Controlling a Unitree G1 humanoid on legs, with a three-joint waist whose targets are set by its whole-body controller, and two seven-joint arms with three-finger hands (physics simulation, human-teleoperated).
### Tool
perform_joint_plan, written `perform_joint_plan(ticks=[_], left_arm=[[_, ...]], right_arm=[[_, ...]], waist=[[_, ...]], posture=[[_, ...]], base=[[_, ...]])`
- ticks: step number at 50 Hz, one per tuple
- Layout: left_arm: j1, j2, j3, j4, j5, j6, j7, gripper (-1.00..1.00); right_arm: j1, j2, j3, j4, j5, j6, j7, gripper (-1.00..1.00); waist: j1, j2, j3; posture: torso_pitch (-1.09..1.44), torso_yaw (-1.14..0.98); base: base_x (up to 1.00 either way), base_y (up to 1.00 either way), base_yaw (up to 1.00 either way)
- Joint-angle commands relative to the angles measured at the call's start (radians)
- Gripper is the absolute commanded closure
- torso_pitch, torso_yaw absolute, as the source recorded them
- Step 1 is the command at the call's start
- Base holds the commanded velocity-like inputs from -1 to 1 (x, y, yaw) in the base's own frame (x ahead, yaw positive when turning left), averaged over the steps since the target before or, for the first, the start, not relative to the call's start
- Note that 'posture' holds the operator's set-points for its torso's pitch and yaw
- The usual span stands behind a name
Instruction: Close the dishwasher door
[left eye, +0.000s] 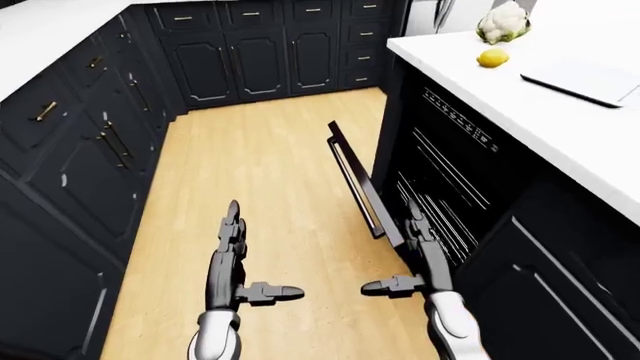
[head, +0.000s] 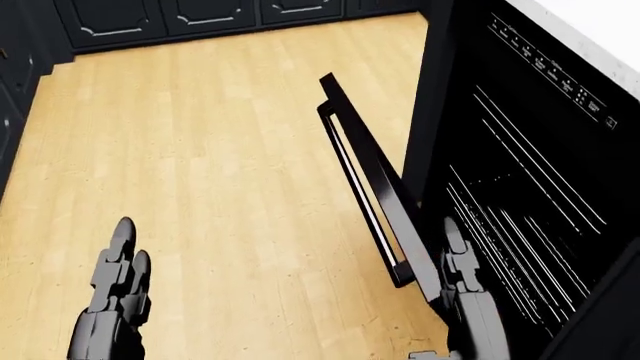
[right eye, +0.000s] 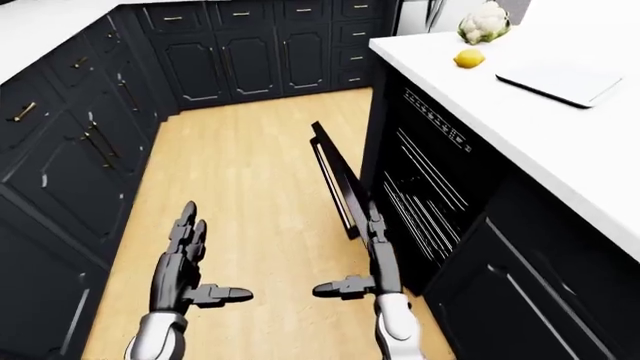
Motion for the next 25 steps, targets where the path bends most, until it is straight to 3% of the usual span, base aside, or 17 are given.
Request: perform_joint_plan(ticks=[1,4,6,8,9,12,16,18,20,21,22,25], left_arm=[[-0.011,0.006,0.014,-0.054,-0.002,-0.037,0.008,-1.00],[-0.003,0.004,0.011,-0.061,-0.001,-0.039,0.008,-1.00],[-0.001,0.004,0.011,-0.064,-0.002,-0.038,0.008,-1.00],[0.002,0.004,0.011,-0.070,-0.003,-0.036,0.008,-1.00],[0.008,0.004,0.010,-0.079,-0.004,-0.034,0.006,-1.00],[0.002,0.005,0.013,-0.077,-0.007,-0.031,0.005,-1.00],[-0.003,0.004,0.011,-0.064,-0.002,-0.038,0.007,-1.00],[-0.004,0.004,0.010,-0.061,-0.001,-0.040,0.007,-1.00],[-0.004,0.004,0.009,-0.057,0.001,-0.043,0.008,-1.00],[-0.002,0.004,0.008,-0.057,0.002,-0.045,0.008,-1.00],[-0.001,0.004,0.007,-0.058,0.002,-0.045,0.008,-1.00],[0.001,0.004,0.007,-0.061,0.002,-0.044,0.008,-1.00]], right_arm=[[-0.018,0.005,0.017,-0.051,0.002,-0.036,0.006,-1.00],[-0.011,0.005,0.017,-0.058,0.003,-0.036,0.008,-1.00],[-0.007,0.005,0.017,-0.063,0.003,-0.035,0.009,-1.00],[-0.006,0.004,0.016,-0.063,0.004,-0.037,0.009,-1.00],[-0.007,0.004,0.017,-0.063,0.003,-0.035,0.009,-1.00],[-0.015,0.005,0.016,-0.051,0.002,-0.038,0.007,-1.00],[-0.023,0.005,0.016,-0.044,0.003,-0.036,0.007,-1.00],[-0.027,0.006,0.017,-0.038,0.001,-0.036,0.005,-1.00],[-0.028,0.006,0.016,-0.038,0.001,-0.035,0.004,-1.00],[-0.027,0.006,0.017,-0.040,0.001,-0.034,0.004,-1.00],[-0.027,0.006,0.017,-0.040,0.001,-0.034,0.005,-1.00],[-0.027,0.006,0.017,-0.040,0.002,-0.032,0.005,-1.00]], waist=[[0.006,0.007,-0.009],[0.009,0.050,0.006],[0.011,0.099,-0.004],[0.024,0.072,-0.003],[0.017,0.081,-0.001],[0.019,0.070,-0.015],[0.021,0.027,-0.010],[0.021,-0.013,-0.015],[0.009,-0.095,-0.040],[0.004,-0.028,-0.020],[0.007,-0.045,-0.020],[0.006,-0.019,-0.020]], posture=[[0.00,0.00],[0.00,0.00],[0.00,0.00],[0.00,0.00],[0.00,0.00],[0.00,0.00],[0.00,0.00],[0.00,0.00],[0.00,0.00],[0.00,0.00],[0.00,0.00],[0.00,0.00]], base=[[0.00,-0.27,0.00],[0.00,-0.27,0.00],[0.00,-0.26,0.00],[0.00,-0.27,0.00],[0.00,-0.27,0.00],[0.00,-0.27,0.00],[0.00,-0.27,0.00],[0.00,-0.27,0.00],[0.00,-0.27,0.00],[0.00,-0.27,0.00],[0.00,-0.27,0.00],[0.00,-0.27,0.00]])
